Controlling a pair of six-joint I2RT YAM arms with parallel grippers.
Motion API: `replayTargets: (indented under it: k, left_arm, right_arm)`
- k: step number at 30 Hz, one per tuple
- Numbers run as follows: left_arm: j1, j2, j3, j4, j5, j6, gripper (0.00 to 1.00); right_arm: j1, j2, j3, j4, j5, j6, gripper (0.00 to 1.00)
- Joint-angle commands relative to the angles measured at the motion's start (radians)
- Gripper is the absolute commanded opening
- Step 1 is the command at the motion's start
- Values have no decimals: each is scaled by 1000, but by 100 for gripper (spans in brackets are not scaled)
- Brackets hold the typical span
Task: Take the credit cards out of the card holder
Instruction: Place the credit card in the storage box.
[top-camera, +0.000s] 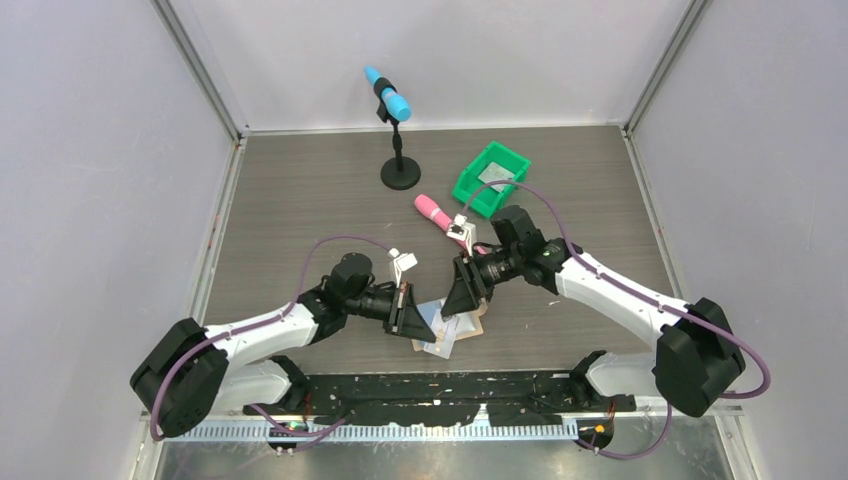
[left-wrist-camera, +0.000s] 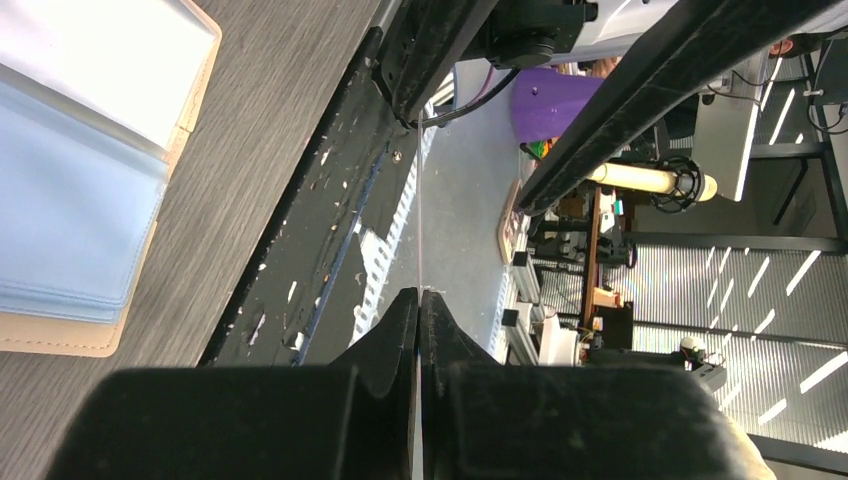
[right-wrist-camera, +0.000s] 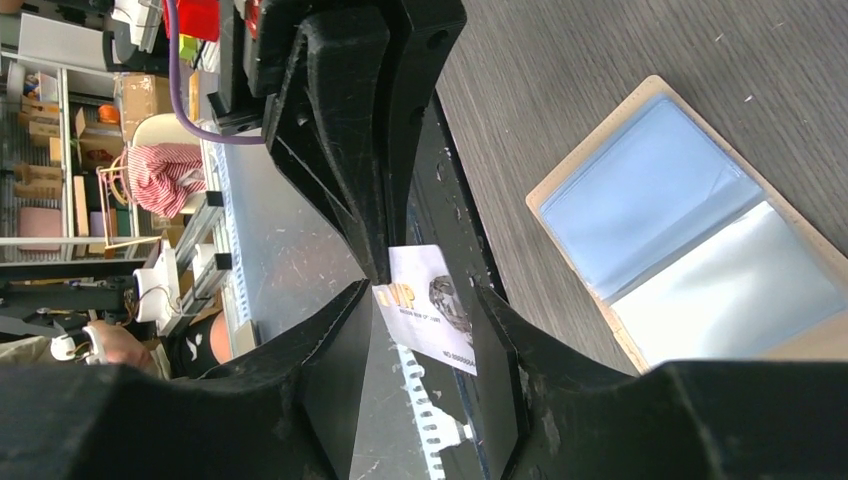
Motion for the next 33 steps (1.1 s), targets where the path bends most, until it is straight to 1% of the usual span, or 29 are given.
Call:
replayTargets:
  k: [1, 4, 7, 11, 12, 13, 14, 15, 16, 19, 20, 21, 25, 28, 33]
  left_arm:
    - [-2, -23, 3, 39, 30, 22, 0]
    - [-2, -24, 6, 41, 33, 22, 0]
    - [-2, -20, 9, 40, 29, 25, 0]
    - [-2, -15, 8, 47, 27, 25, 0]
    - [-2, -15, 7, 48, 26, 25, 0]
    - [-2, -16, 6, 47, 24, 25, 0]
    - [-2, -17, 6, 47, 21, 26, 0]
    - [-2, -19, 6, 42, 15, 30, 0]
    - [-2, -23, 6, 37, 10, 33, 0]
    - [-2, -36, 8, 8, -9, 47, 0]
    - [-2, -41, 11, -16, -20, 53, 2]
    - [-1, -47, 17, -43, -32, 67, 8]
    - [3, -86, 49, -197, -116, 134, 46]
    - [9, -119, 78, -305, -180, 176, 62]
    - [12, -181, 153, -506, -287, 270, 81]
  right_arm:
    - [16, 8, 5, 17, -2, -32, 49]
    - [23, 15, 5, 10, 0, -42, 48]
    - [30, 22, 5, 0, 2, -50, 44]
    - [40, 24, 9, -12, 4, -61, 31]
    - [42, 23, 11, -17, 3, -65, 26]
    - [43, 22, 12, -18, 3, -66, 23]
    - [43, 22, 13, -22, 5, -70, 16]
    - [43, 22, 14, -25, 6, -73, 13]
    - [43, 21, 17, -32, 7, -80, 8]
    - [43, 6, 15, -27, 10, -76, 5]
    - [43, 2, 13, -19, 10, -72, 5]
    - [43, -8, 14, -14, 16, -62, 5]
    - [35, -26, 15, 11, 58, -22, 5]
    - [21, -28, 17, 27, 101, 7, 5]
    - [-45, -31, 22, 29, 153, 43, 5]
